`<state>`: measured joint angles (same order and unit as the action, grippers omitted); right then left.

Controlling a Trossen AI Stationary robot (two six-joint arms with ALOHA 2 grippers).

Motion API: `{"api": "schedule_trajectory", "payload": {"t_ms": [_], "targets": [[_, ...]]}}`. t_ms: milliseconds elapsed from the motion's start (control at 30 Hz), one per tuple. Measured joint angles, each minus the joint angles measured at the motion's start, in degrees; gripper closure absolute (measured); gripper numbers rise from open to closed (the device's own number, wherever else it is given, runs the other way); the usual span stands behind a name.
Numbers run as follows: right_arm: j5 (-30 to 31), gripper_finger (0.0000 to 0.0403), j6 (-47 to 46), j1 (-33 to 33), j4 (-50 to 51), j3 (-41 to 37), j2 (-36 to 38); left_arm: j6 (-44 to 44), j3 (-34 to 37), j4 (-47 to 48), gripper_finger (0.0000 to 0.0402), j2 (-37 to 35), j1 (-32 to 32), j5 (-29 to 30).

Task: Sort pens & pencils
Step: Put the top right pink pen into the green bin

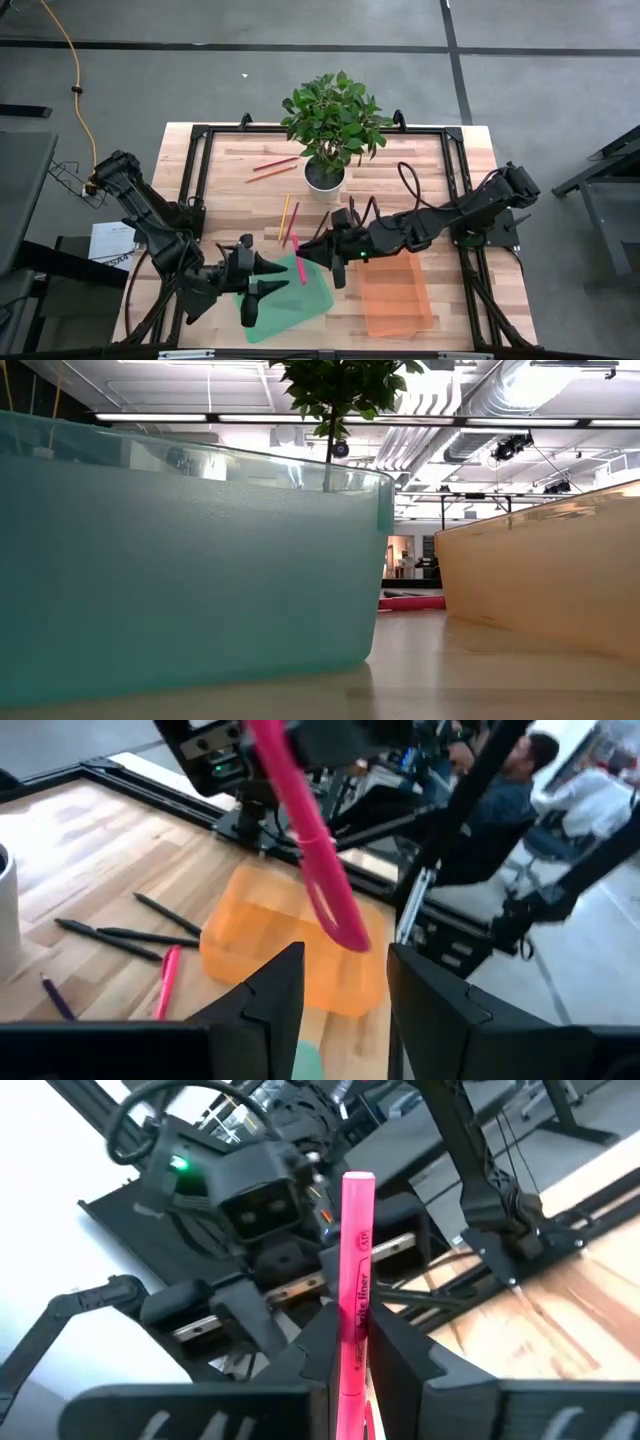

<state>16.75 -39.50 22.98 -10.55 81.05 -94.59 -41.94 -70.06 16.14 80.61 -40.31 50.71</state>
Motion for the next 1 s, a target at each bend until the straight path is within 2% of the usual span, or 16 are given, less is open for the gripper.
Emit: {"api": "schedule_trajectory", "payload": {"t_ms": [200,400,800,1000], "targets": [[-0.2,0.0371,2.3,0.0,-0.2,0.6,0.0,1.1,0.5,-3.6,0.0268,-0.8,2.3,0.5],[-0.7,0.0371,3.7,-0.1,-0.8,0.6,0.0,6.1,0.5,-9.7,0.0268,-0.8,5.4,-4.5],[-0.7,0.0371,5.1,-0.1,-3.0,0.7,0.1,7.1,0.5,-10.2,0.0268,-0.8,6.7,-7.0],[-0.8,0.0371,5.5,-0.1,-3.4,0.7,0.1,7.2,0.5,-10.2,0.0307,-0.8,6.7,-7.6]]}}
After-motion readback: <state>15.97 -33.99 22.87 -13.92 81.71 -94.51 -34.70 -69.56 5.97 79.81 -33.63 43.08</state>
